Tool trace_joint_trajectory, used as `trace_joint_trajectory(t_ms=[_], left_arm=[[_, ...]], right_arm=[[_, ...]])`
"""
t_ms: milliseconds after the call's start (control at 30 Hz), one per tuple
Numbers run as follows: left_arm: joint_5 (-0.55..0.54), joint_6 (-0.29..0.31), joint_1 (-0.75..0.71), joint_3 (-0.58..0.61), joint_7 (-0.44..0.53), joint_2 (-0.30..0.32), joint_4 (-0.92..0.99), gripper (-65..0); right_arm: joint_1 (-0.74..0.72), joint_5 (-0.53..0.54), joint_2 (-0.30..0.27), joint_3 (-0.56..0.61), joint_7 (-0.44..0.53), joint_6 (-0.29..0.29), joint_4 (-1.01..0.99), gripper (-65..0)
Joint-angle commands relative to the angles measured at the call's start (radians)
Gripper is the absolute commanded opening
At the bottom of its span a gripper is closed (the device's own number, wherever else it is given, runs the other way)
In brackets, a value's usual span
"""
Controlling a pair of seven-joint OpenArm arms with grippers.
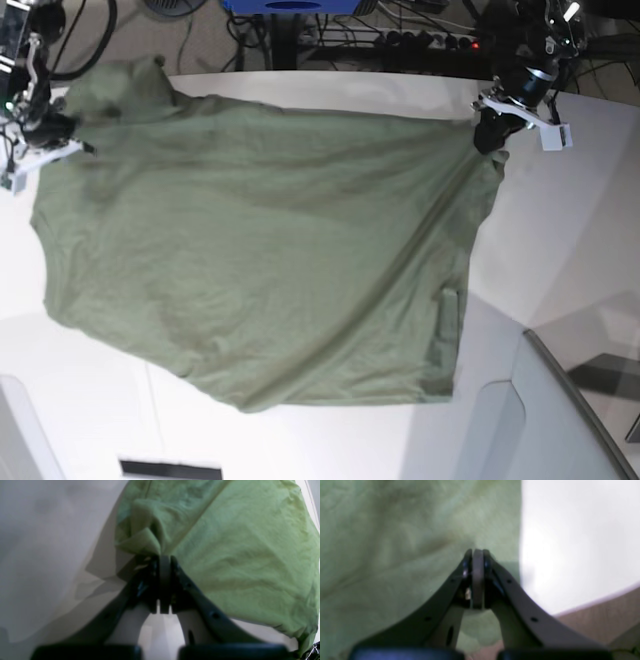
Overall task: Layout the t-shirt on the table in an organized manner, then fold the t-shirt properly
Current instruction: 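Drag the shirt edge with both grippers away from the shirt body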
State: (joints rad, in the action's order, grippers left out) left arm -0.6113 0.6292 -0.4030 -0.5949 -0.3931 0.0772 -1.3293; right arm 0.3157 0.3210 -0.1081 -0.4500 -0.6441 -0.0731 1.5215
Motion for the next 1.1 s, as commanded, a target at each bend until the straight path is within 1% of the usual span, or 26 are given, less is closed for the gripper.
trace_joint_trajectory(t_ms=[0, 33, 67, 100, 133, 167, 233, 300, 467, 533, 567, 633, 733, 900, 967, 1067], left_arm=[[-0.019, 0.008, -0.004, -0.004, 0.015, 0.009, -0.016, -65.0], [-0.019, 0.008, -0.004, -0.004, 0.015, 0.009, -0.016, -65.0], [-0.019, 0.008, -0.004, -0.004, 0.015, 0.009, -0.016, -65.0], [-0.019, 0.008, -0.004, -0.004, 0.015, 0.009, -0.016, -65.0], [-0.019, 0.008, -0.004, -0.004, 0.015, 0.009, -0.016, -65.0], [-0.019, 0.008, -0.004, -0.004, 0.015, 0.009, -0.016, -65.0], [-0.019, 0.008, -0.004, -0.004, 0.015, 0.013, -0.016, -65.0], [-0.019, 0.008, -0.003, -0.004, 0.015, 0.014, -0.016, -65.0], [-0.019, 0.008, -0.003, -0.004, 0.015, 0.016, -0.016, -65.0], [-0.019, 0.008, -0.004, -0.004, 0.015, 0.016, -0.016, -65.0], [-0.019, 0.008, -0.004, -0.004, 0.015, 0.016, -0.016, -65.0], [-0.019, 0.008, -0.004, -0.004, 0.015, 0.016, -0.016, -65.0], [-0.019, 0.008, -0.004, -0.004, 0.015, 0.016, -0.016, -65.0], [-0.019, 0.008, -0.029, -0.004, 0.015, 0.016, -0.019, -65.0], [-0.019, 0.008, -0.053, -0.004, 0.015, 0.016, -0.025, -65.0], [0.003, 0.008, -0.081, -0.004, 0.015, 0.016, -0.049, -65.0]], right_arm=[[-0.008, 0.008, 0.000, -0.039, 0.017, -0.011, 0.030, -62.1], [-0.017, 0.008, 0.009, -0.077, -0.004, -0.011, 0.029, -56.1], [-0.030, 0.008, 0.015, -0.109, -0.033, -0.012, 0.011, -48.3], [-0.042, 0.008, 0.017, -0.135, -0.052, -0.015, -0.012, -42.2], [-0.049, 0.008, 0.018, -0.163, -0.061, -0.032, -0.039, -37.8], [-0.053, 0.008, 0.018, -0.183, -0.062, -0.058, -0.057, -37.4], [-0.054, 0.008, 0.018, -0.212, -0.069, -0.138, -0.083, -37.4], [-0.054, 0.008, 0.018, -0.223, -0.069, -0.187, -0.108, -37.2], [-0.051, 0.008, 0.020, -0.220, -0.069, -0.195, -0.174, -37.2], [-0.048, 0.008, 0.021, -0.215, -0.069, -0.196, -0.172, -37.7], [-0.048, 0.008, 0.021, -0.214, -0.069, -0.196, -0.172, -39.6], [-0.048, 0.008, 0.021, -0.214, -0.072, -0.196, -0.171, -48.5], [-0.051, 0.008, 0.021, -0.214, -0.108, -0.196, -0.169, -65.0], [-0.077, 0.000, 0.009, -0.220, -0.105, -0.193, -0.171, -65.0], [-0.085, -0.006, -0.022, -0.221, -0.108, -0.190, -0.172, -65.0], [-0.103, -0.009, -0.029, -0.221, -0.110, -0.190, -0.172, -65.0]])
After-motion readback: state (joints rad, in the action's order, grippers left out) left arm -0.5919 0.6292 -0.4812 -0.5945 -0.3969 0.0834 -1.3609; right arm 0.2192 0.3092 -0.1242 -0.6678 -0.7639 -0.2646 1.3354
